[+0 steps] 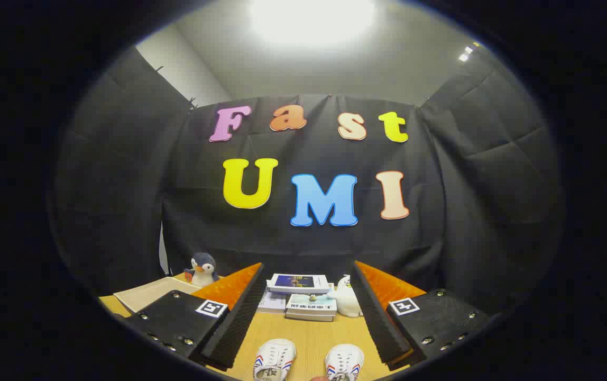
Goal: Open the storage box then place both shoes into the box .Put the left shoe in first, then the right shoe, with the right side of both shoes facing outward in a uniform manner.
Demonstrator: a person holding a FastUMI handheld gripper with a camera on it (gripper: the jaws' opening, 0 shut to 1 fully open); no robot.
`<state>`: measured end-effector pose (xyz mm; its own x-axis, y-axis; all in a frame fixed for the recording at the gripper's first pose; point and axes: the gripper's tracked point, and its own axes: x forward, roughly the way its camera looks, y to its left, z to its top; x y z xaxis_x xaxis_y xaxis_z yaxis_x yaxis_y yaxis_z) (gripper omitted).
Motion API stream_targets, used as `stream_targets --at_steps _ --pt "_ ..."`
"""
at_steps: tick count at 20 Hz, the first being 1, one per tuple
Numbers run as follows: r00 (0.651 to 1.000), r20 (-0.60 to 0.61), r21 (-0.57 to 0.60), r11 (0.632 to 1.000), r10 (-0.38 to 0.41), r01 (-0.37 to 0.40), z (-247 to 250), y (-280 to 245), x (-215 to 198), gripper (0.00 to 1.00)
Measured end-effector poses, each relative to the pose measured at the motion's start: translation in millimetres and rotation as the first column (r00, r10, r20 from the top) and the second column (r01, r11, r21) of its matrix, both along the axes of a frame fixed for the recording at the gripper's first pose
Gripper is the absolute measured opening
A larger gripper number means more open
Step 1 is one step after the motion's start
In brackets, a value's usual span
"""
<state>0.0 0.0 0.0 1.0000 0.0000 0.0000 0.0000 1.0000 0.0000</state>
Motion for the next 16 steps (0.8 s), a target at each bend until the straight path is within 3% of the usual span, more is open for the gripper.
stream_targets --at_steps 16 --pt "1.000 -0.008 0.019 1.000 0.003 -0.003 -4.3 1.2 9.1 0.96"
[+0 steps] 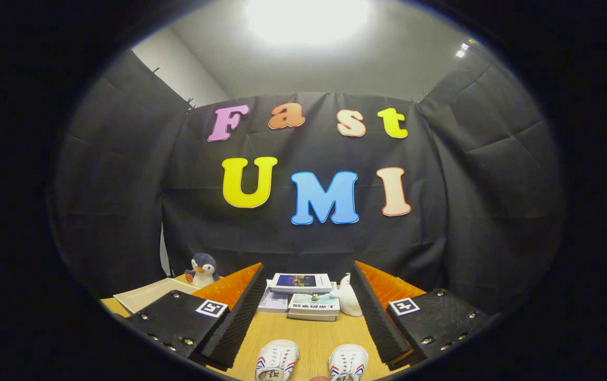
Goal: Open the storage box then place both shoes into the box .Put the left shoe in first, then the right shoe, with the right side of both shoes facing outward in a uniform manner.
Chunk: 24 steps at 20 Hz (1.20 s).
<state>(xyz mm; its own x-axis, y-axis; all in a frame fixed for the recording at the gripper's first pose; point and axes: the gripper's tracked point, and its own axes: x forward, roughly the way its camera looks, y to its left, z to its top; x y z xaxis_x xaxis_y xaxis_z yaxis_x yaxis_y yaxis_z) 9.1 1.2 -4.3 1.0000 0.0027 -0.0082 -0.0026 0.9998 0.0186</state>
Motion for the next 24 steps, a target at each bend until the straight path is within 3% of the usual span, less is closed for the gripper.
stream_targets --at_steps 8,13,17,24 --pt "0.993 -0.074 0.140 0.987 0.087 -0.076 -25 28 1 0.96" --pt "0.952 -0.199 0.312 0.936 0.230 -0.161 -67 72 -3 0.98" --pt "0.899 -0.281 0.474 0.863 0.335 -0.173 -97 107 -8 0.98" --pt "0.791 -0.363 0.736 0.673 0.493 -0.081 -143 155 -14 0.97"
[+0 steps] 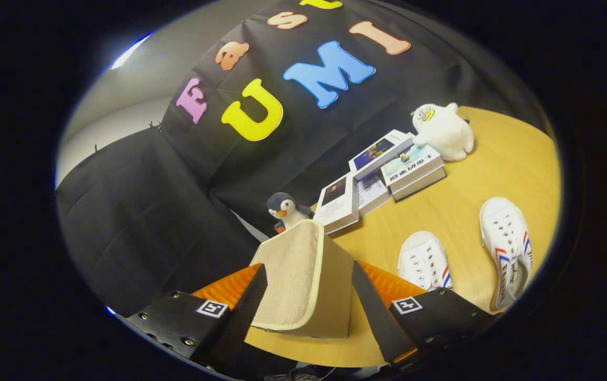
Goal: Open the storage box then place both shoes into the box .Put the left shoe in first, then the right shoe, with the right side of both shoes facing outward in a uniform manner.
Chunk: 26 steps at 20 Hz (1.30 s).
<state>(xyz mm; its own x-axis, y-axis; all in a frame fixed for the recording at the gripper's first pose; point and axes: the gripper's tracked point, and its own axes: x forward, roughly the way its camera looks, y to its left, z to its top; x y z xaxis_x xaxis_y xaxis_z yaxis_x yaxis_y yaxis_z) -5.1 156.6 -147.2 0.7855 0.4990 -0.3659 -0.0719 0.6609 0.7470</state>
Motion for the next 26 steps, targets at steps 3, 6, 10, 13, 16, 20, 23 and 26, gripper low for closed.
stream_targets --at_steps 3,6,10,13,16,20,23,26 --pt "0.997 -0.070 0.078 0.997 0.020 -0.015 -17 18 0 0.96" --pt "0.990 -0.128 0.160 0.987 0.054 -0.033 -28 36 -2 0.96" --pt "0.976 -0.197 0.271 0.962 0.096 -0.040 -38 55 -4 0.96" --pt "0.965 -0.226 0.334 0.941 0.133 -0.052 -39 69 -9 0.96" --pt "0.952 -0.265 0.358 0.932 0.152 -0.049 -45 77 -14 0.64" --pt "0.955 -0.271 0.386 0.923 0.120 -0.007 -39 69 -8 0.20" --pt "0.957 -0.250 0.391 0.920 0.148 -0.040 -26 67 -7 0.01" --pt "0.967 -0.188 0.367 0.925 0.174 -0.095 4 74 -3 0.01"
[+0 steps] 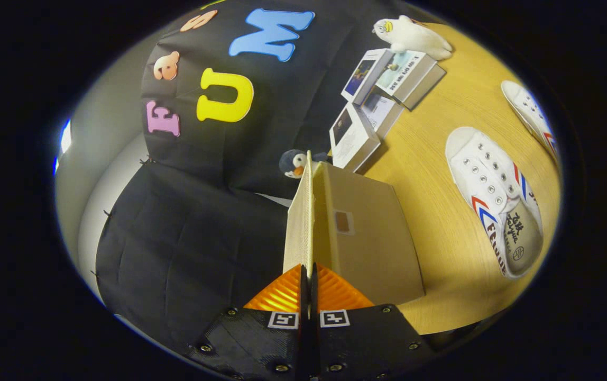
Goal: Open the storage box then place both shoes into the box .Put the left shoe in first, then the right shoe, with the right side of both shoes facing outward in a uniform manner.
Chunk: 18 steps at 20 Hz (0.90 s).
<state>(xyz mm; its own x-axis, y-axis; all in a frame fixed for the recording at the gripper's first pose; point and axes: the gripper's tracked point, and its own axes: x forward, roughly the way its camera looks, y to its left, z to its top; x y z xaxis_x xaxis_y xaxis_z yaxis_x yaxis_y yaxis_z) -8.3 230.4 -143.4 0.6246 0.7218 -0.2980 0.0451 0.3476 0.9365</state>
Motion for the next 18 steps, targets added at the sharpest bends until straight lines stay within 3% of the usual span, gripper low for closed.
stream_targets --at_steps 8,18 --pt "0.979 0.180 -0.064 0.995 0.091 -0.081 81 43 14 0.01" --pt "0.912 0.341 -0.187 0.967 0.230 -0.174 135 134 11 0.01"
